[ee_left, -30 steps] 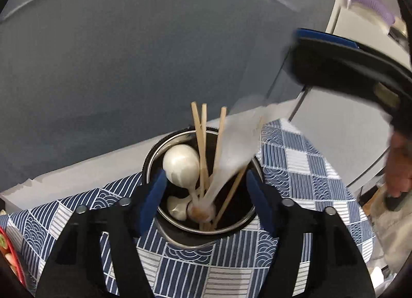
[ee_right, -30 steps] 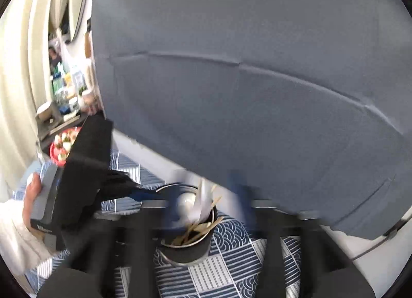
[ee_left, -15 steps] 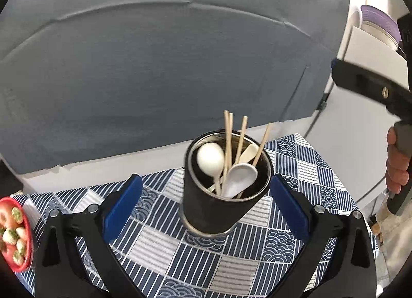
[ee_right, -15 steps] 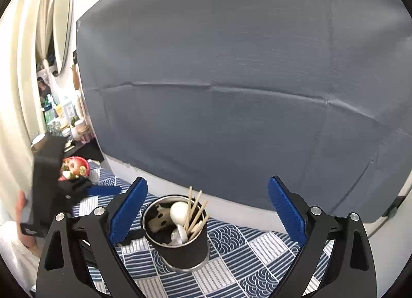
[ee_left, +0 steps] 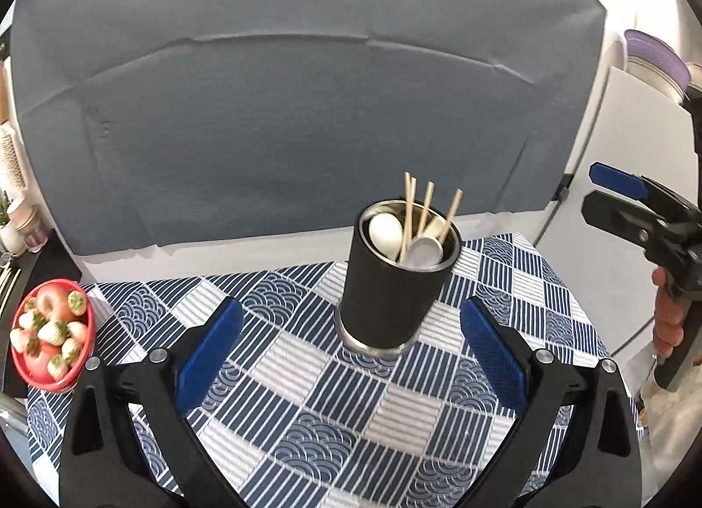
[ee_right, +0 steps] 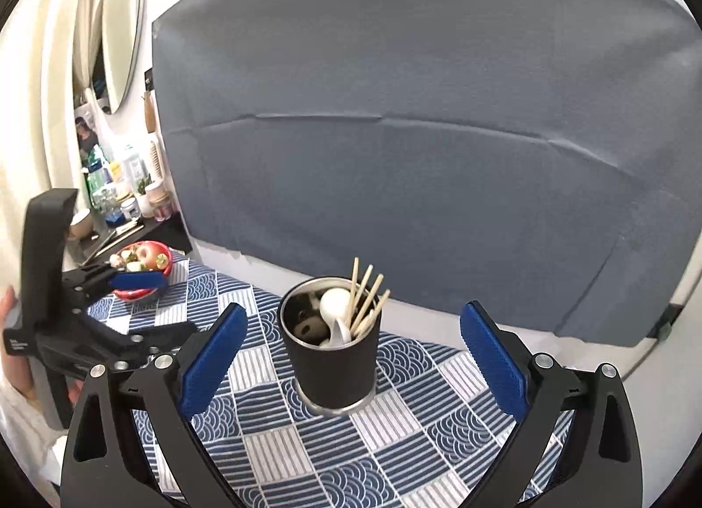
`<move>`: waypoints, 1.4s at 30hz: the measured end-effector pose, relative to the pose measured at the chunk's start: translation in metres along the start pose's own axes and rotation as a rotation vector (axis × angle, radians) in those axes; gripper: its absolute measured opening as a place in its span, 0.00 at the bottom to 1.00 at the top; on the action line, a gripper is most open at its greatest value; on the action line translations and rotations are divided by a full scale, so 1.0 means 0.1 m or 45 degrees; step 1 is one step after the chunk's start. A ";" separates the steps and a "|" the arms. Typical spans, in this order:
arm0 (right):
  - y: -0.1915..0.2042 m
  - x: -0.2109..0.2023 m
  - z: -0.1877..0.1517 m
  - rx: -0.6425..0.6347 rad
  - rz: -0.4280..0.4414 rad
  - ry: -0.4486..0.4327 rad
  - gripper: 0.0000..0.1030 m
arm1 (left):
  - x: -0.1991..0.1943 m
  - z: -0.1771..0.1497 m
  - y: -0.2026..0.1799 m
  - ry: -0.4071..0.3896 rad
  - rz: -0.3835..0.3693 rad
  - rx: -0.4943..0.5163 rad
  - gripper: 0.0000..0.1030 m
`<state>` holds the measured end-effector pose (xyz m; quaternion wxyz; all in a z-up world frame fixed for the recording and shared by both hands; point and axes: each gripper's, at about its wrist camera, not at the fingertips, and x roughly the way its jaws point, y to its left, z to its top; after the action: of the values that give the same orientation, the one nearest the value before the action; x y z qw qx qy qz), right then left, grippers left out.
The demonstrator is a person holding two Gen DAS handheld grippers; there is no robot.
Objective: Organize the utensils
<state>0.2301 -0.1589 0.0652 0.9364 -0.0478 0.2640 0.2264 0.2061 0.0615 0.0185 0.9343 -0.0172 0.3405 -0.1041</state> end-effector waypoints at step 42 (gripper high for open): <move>0.45 -1.61 -1.59 0.264 -0.272 0.175 0.92 | -1.53 -1.54 -0.70 0.041 0.323 -0.260 0.94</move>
<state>0.0130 -0.2162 0.0132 0.9348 0.0060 0.3427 0.0931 -0.0198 0.0305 0.0042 0.9278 -0.0675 0.3636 0.0494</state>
